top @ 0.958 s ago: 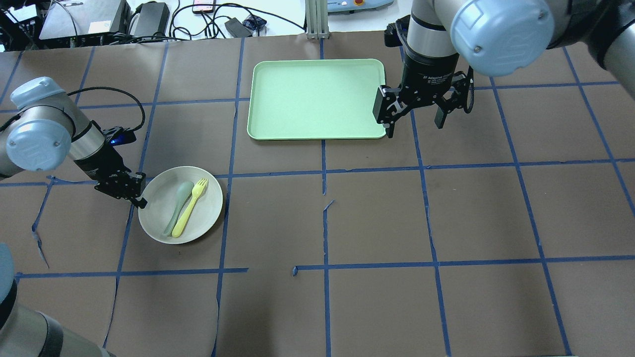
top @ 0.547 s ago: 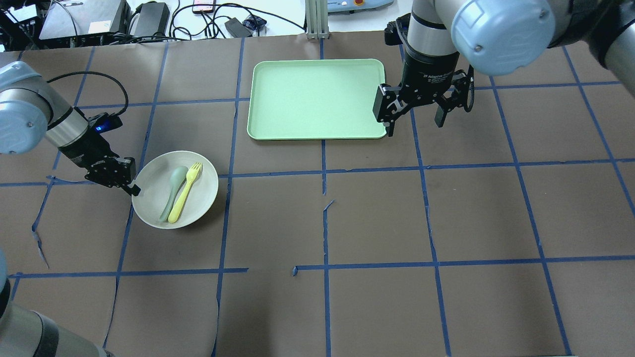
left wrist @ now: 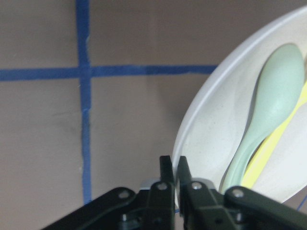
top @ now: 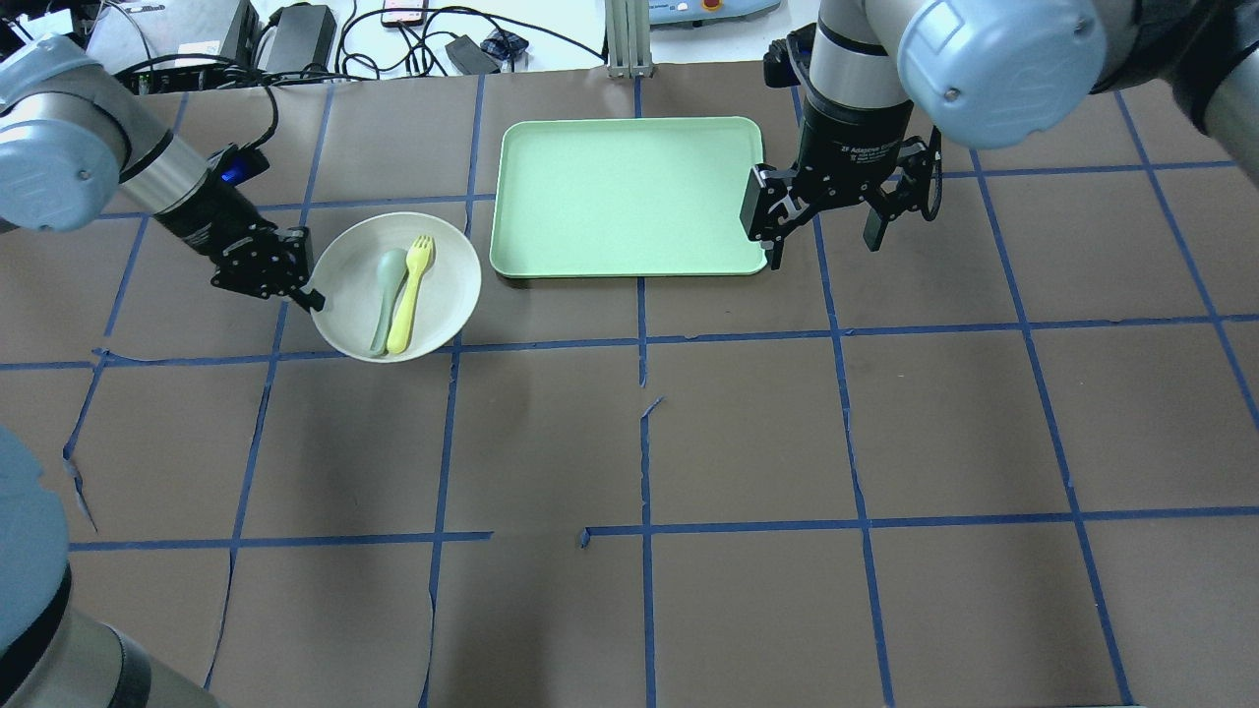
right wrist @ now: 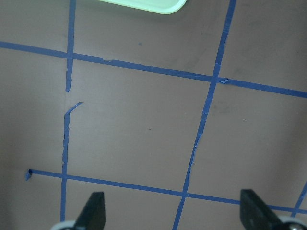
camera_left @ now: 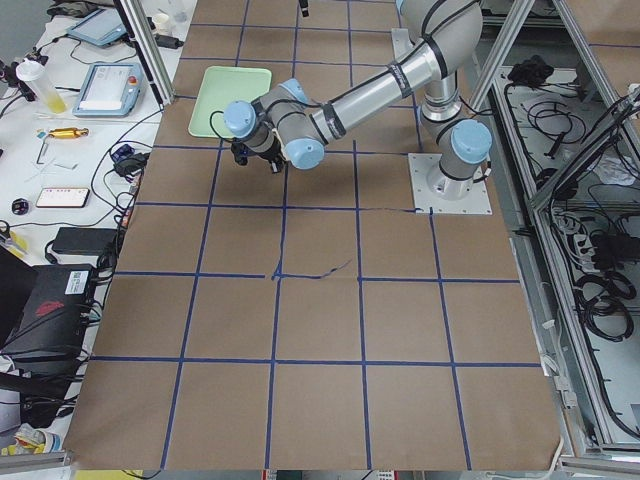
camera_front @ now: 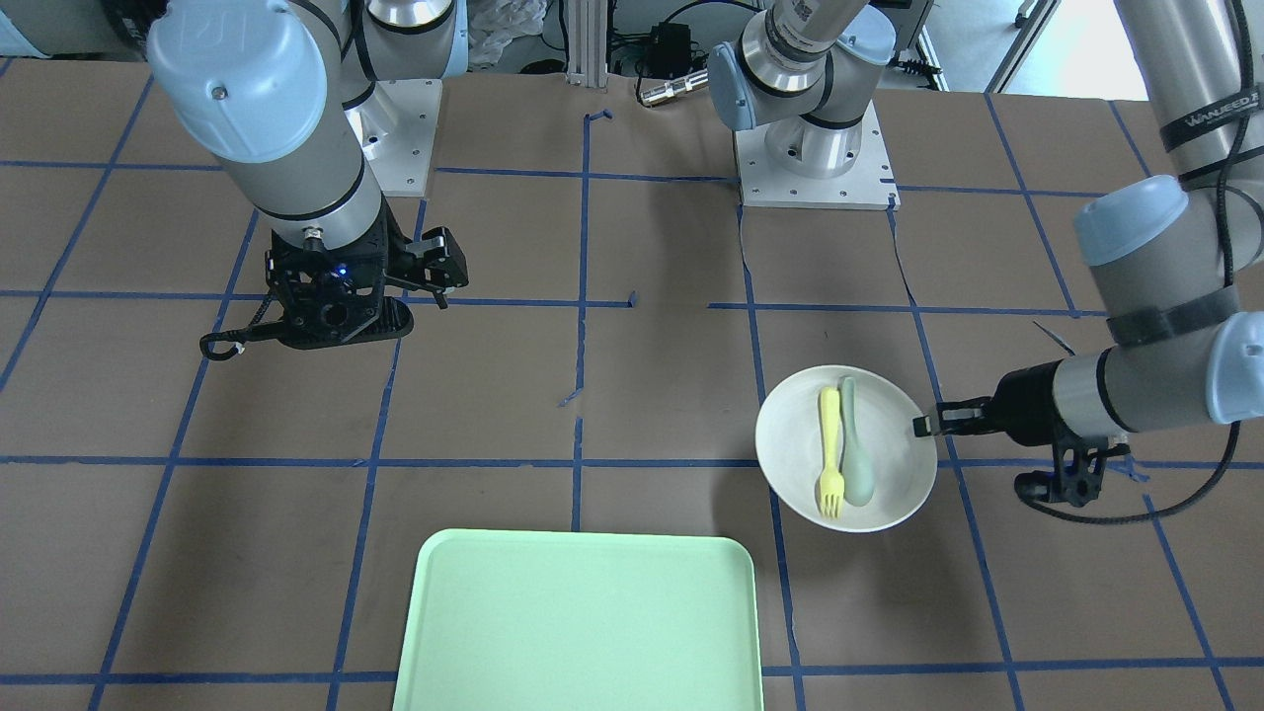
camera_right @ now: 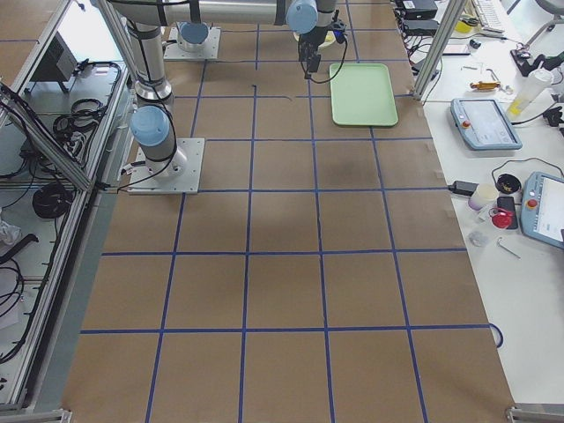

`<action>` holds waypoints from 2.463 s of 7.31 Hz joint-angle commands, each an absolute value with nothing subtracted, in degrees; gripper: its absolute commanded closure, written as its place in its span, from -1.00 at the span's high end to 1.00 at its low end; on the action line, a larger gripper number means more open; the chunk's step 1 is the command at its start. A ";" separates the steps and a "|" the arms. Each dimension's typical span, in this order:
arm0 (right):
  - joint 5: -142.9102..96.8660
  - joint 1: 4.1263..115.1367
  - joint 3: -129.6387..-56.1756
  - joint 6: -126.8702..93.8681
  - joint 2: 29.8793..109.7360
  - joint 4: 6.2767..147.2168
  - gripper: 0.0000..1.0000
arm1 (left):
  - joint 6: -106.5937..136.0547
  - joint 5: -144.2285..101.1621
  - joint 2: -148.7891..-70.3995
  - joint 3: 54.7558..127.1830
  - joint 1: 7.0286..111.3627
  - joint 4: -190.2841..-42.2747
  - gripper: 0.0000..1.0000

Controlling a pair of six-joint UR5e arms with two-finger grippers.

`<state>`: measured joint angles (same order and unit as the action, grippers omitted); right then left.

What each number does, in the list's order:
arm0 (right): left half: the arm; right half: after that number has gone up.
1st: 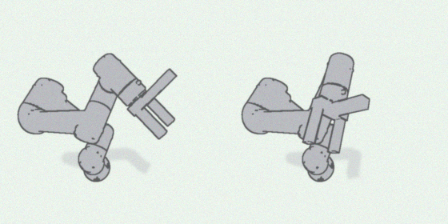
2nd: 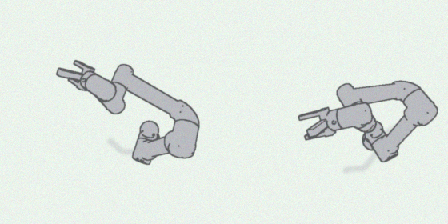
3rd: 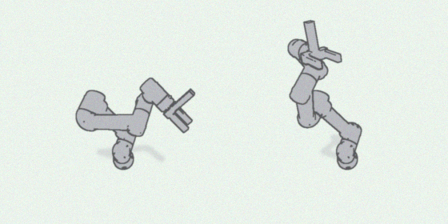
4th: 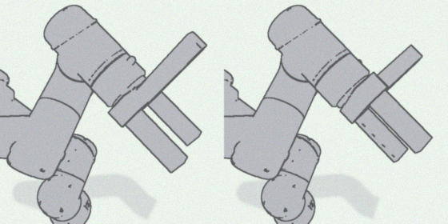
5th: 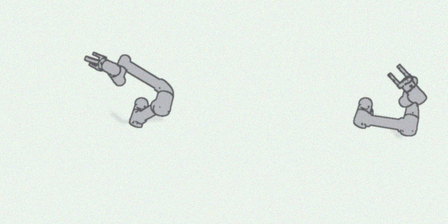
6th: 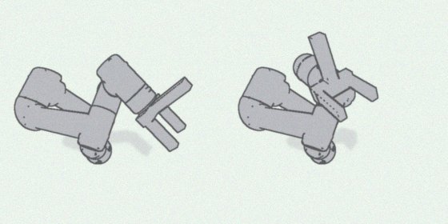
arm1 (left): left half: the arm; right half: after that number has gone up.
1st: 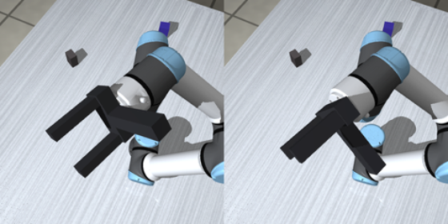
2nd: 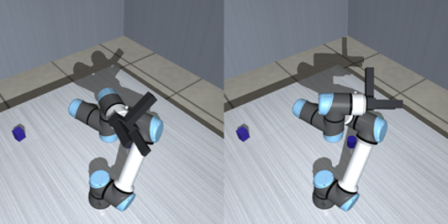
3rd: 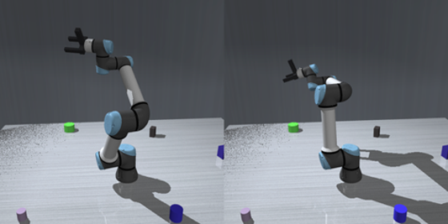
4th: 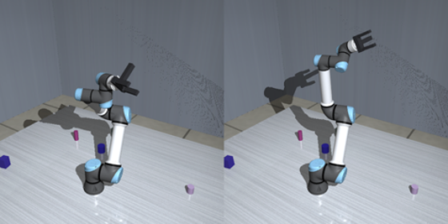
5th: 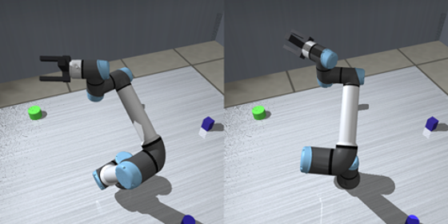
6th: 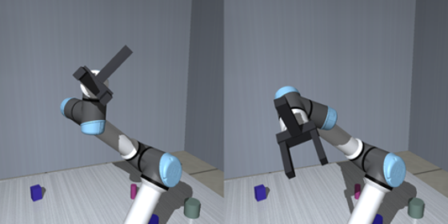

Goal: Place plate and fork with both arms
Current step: 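Carry the white plate with the left gripper onto the green tray, then release the plate and lift the left gripper while the right gripper moves over it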

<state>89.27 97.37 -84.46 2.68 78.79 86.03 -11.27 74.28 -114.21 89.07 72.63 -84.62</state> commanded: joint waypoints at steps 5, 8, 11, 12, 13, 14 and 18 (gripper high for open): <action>89.03 97.38 -84.99 2.64 78.92 86.05 1.00 | 12.73 65.21 -133.73 66.66 88.41 -73.56 -1.00; 88.77 97.47 -84.55 2.64 79.10 86.13 1.00 | 13.36 65.39 -137.72 65.13 90.78 -73.39 -1.00; 87.45 97.47 -84.64 2.64 79.01 87.19 1.00 | 12.13 65.83 -137.81 65.30 91.67 -73.22 -0.86; 87.45 97.47 -84.64 2.64 79.01 87.01 1.00 | 12.22 65.83 -137.64 65.39 91.93 -73.21 0.22; 87.54 97.47 -84.73 2.64 79.01 87.01 1.00 | 12.48 65.83 -136.68 65.48 91.93 -73.30 0.73; 87.63 97.47 -84.55 2.64 78.75 87.01 1.00 | 12.57 66.44 -135.19 65.83 92.11 -73.56 0.94; 83.53 97.65 -82.55 -5.11 71.15 104.26 1.00 | 4.05 87.54 -122.90 75.73 87.47 -76.99 1.00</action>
